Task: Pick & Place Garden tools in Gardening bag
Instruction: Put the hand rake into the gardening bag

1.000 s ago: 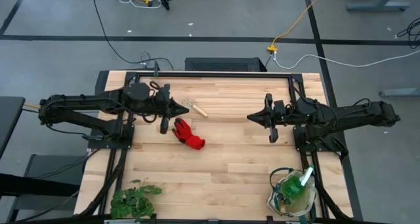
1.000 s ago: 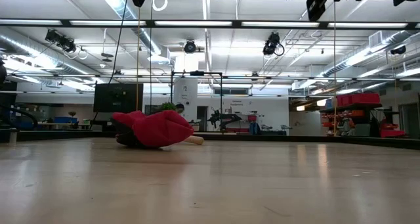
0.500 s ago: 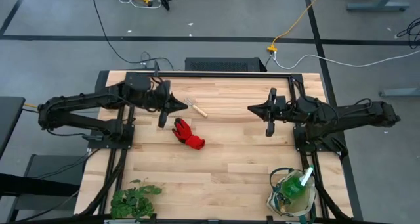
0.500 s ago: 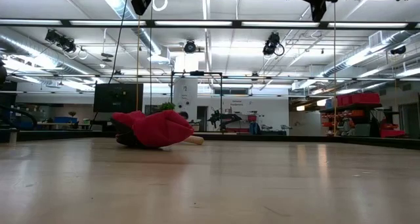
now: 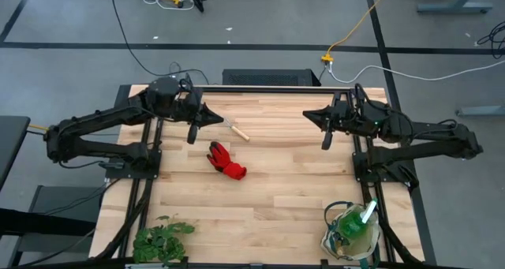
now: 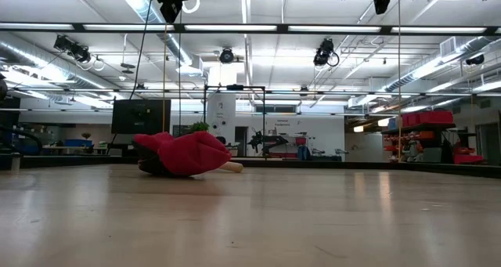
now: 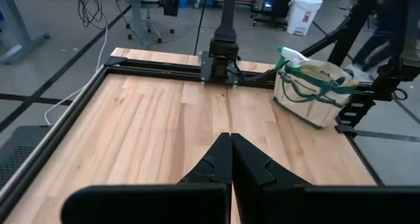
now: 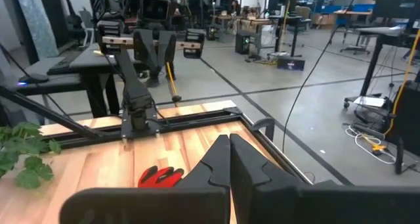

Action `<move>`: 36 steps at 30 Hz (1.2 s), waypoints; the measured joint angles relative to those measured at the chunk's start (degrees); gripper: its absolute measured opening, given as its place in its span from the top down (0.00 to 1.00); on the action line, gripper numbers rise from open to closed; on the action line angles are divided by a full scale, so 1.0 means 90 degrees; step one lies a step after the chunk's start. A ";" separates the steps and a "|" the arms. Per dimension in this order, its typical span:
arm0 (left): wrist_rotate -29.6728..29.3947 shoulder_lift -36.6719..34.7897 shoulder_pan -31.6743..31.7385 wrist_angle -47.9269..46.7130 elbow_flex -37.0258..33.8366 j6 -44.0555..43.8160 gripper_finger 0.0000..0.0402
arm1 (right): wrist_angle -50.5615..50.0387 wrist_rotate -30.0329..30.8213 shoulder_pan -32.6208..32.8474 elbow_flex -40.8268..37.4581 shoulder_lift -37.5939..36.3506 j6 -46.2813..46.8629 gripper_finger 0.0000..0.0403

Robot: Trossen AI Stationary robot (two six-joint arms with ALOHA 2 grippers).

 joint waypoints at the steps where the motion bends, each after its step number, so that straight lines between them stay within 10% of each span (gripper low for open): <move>1: 0.0004 0.0011 0.0026 0.0001 0.0000 0.0086 0.99 | -0.0002 -0.0001 -0.0016 0.0000 0.0002 0.0002 1.00; 36: -0.1292 0.1598 0.0338 -0.2310 0.1613 0.1350 0.99 | -0.0391 0.0281 -0.0094 0.0000 0.0015 0.0200 1.00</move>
